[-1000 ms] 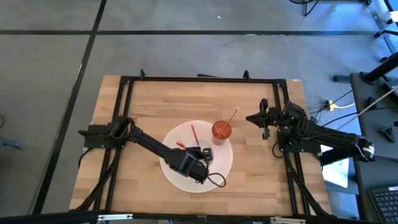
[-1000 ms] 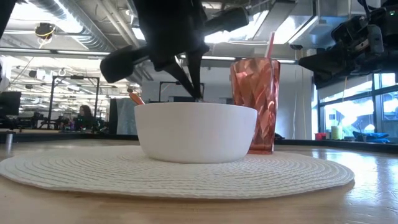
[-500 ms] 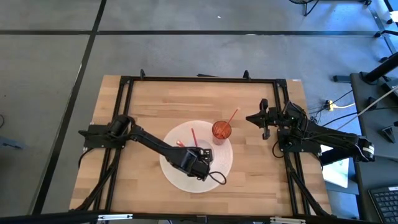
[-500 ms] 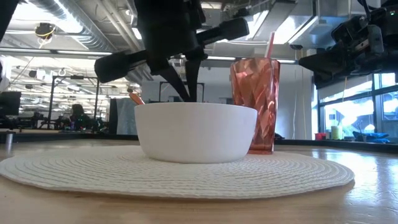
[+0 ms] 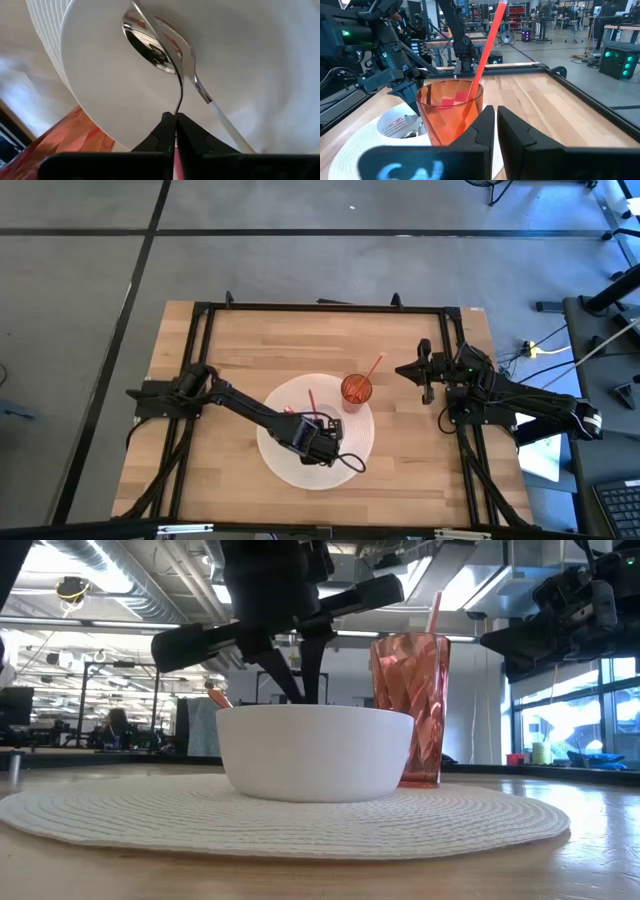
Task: Pick & Place Utensil
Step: Put the pink fork into the white bowl, then return to Home Position
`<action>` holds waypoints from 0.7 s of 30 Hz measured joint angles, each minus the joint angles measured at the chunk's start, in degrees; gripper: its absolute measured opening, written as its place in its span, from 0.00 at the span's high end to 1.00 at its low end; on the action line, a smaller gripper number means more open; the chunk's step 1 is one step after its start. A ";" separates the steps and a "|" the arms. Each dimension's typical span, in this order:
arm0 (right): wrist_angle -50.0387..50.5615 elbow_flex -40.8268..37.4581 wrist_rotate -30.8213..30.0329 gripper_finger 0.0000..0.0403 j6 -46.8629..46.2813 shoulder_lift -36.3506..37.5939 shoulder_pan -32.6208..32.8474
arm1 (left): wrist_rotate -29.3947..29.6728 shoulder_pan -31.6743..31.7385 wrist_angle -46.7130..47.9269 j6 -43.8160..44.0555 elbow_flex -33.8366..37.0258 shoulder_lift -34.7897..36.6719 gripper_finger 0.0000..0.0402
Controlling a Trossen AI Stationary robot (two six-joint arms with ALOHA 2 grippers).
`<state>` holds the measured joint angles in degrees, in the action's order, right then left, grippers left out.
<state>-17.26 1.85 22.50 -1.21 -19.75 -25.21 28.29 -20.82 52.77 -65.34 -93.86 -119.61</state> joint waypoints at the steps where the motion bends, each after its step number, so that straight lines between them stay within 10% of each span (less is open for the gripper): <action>1: 0.03 0.00 0.00 0.94 -0.01 0.00 0.02 | 0.00 -0.02 0.00 0.02 0.00 0.00 0.97; 15: 0.01 0.00 0.02 0.94 0.02 0.02 0.00 | 8.47 -0.61 0.46 6.17 -0.17 0.00 0.88; 21: 0.01 -0.02 0.01 0.94 0.03 0.01 0.02 | 8.63 0.45 14.62 31.11 -2.01 4.96 0.93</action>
<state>-17.26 1.83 22.51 -1.18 -19.74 -25.19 36.92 -20.37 67.40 -34.23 -95.88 -114.65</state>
